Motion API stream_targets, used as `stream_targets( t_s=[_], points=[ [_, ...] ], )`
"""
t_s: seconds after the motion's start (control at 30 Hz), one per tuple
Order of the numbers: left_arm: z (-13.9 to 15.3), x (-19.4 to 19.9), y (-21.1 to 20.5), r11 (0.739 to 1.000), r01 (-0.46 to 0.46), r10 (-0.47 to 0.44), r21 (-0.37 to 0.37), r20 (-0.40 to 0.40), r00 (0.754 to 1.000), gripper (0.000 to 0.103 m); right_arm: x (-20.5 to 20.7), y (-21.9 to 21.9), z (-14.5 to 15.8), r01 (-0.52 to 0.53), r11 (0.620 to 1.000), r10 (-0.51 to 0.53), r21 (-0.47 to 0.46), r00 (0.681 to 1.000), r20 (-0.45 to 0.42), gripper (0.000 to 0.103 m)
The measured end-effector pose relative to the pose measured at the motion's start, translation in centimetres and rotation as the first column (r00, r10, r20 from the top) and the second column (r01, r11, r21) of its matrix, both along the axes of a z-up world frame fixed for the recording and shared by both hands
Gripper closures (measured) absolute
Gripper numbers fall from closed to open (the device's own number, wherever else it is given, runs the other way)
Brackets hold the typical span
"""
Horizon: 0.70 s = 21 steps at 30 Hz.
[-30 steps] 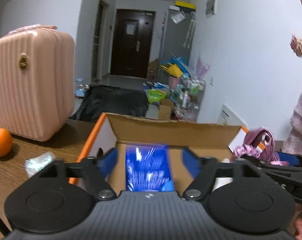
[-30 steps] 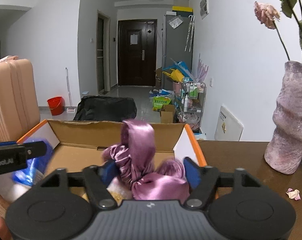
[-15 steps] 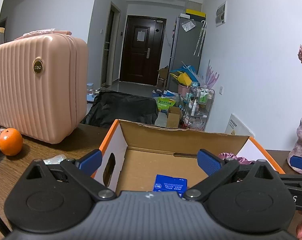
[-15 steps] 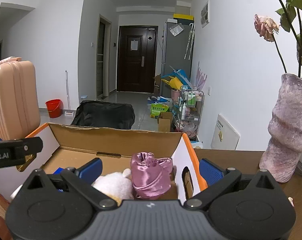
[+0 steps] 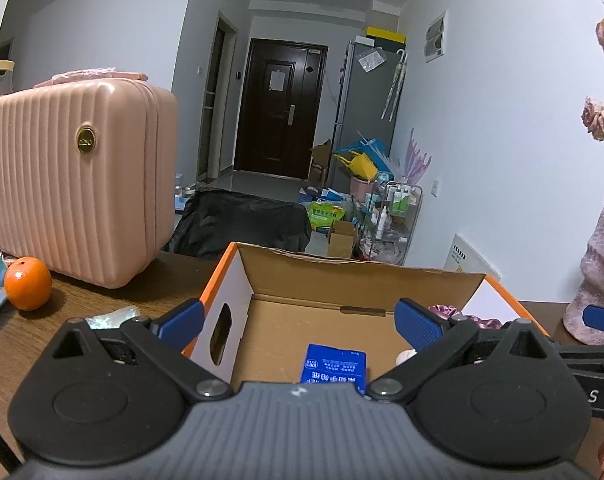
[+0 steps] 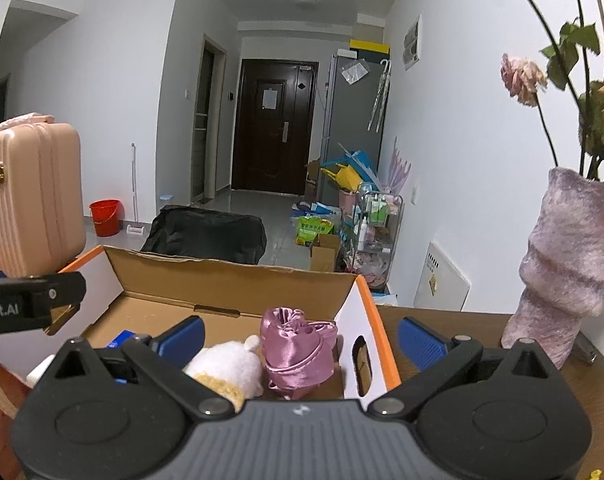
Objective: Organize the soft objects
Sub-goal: 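Withdraw both tools from the box back toward the remaining items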
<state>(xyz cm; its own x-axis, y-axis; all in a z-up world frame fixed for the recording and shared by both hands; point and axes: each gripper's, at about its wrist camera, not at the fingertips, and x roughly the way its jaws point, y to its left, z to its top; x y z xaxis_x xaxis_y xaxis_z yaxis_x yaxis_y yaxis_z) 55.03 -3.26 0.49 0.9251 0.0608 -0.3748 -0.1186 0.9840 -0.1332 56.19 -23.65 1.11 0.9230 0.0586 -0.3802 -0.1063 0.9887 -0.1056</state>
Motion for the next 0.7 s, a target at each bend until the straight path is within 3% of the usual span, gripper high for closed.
stream_targets(
  t_s=[0.7],
  points=[
    [0.2, -5.6, 1.5, 1.000, 0.020, -0.020, 0.009, 0.010, 1.000, 0.000, -6.5, -0.9, 0.0, -0.025, 0.999, 0.023, 0.037, 0.998, 0.054, 0.000]
  ],
)
